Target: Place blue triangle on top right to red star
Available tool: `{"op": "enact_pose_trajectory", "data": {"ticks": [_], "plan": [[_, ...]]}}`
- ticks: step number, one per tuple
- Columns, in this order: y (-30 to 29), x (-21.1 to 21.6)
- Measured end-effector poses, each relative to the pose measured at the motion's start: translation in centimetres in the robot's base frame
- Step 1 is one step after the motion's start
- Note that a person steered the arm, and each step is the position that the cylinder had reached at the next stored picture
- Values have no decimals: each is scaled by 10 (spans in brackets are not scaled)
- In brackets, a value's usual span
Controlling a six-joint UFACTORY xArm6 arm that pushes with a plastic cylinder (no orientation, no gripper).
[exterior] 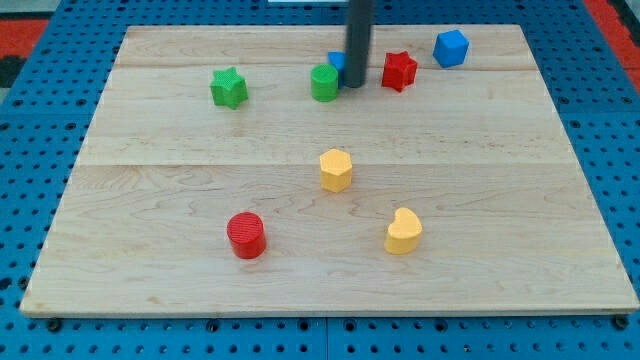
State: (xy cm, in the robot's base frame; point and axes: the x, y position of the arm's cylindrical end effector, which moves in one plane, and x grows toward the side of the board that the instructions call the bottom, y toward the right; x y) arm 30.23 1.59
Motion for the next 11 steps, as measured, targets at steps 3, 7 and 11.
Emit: {"op": "enact_pose_trajectory", "data": {"ticks": [3, 7, 11], "plan": [[-24, -39], [76, -60], [83, -54]]}}
